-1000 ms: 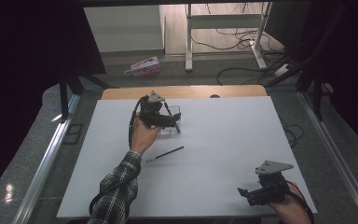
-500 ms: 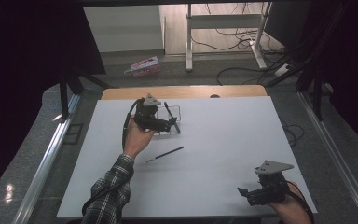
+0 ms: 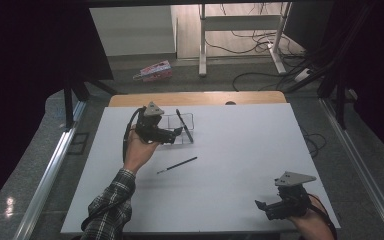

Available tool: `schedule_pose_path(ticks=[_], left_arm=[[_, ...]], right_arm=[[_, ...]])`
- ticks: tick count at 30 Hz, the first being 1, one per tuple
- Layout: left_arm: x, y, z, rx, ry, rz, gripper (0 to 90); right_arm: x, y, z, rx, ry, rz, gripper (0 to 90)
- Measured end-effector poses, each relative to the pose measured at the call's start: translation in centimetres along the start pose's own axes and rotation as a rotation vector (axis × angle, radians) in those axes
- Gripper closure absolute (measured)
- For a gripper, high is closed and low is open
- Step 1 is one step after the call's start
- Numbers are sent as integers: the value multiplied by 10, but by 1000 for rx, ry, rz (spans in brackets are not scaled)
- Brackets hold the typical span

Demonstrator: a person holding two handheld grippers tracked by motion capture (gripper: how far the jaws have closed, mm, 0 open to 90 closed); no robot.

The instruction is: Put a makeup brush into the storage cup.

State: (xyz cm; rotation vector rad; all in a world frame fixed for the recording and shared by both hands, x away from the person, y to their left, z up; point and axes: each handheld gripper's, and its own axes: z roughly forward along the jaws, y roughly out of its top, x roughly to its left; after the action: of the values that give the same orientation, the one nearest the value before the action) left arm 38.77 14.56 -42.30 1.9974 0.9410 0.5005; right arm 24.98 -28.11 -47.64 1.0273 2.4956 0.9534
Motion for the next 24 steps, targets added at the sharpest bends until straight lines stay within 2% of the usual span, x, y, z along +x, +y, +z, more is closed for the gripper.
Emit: schedule_pose_path(ticks=[24], left_arm=[[12, -21, -26, -4, 40, -16, 0]], right_arm=[[0, 0, -1, -15, 0, 6, 0]])
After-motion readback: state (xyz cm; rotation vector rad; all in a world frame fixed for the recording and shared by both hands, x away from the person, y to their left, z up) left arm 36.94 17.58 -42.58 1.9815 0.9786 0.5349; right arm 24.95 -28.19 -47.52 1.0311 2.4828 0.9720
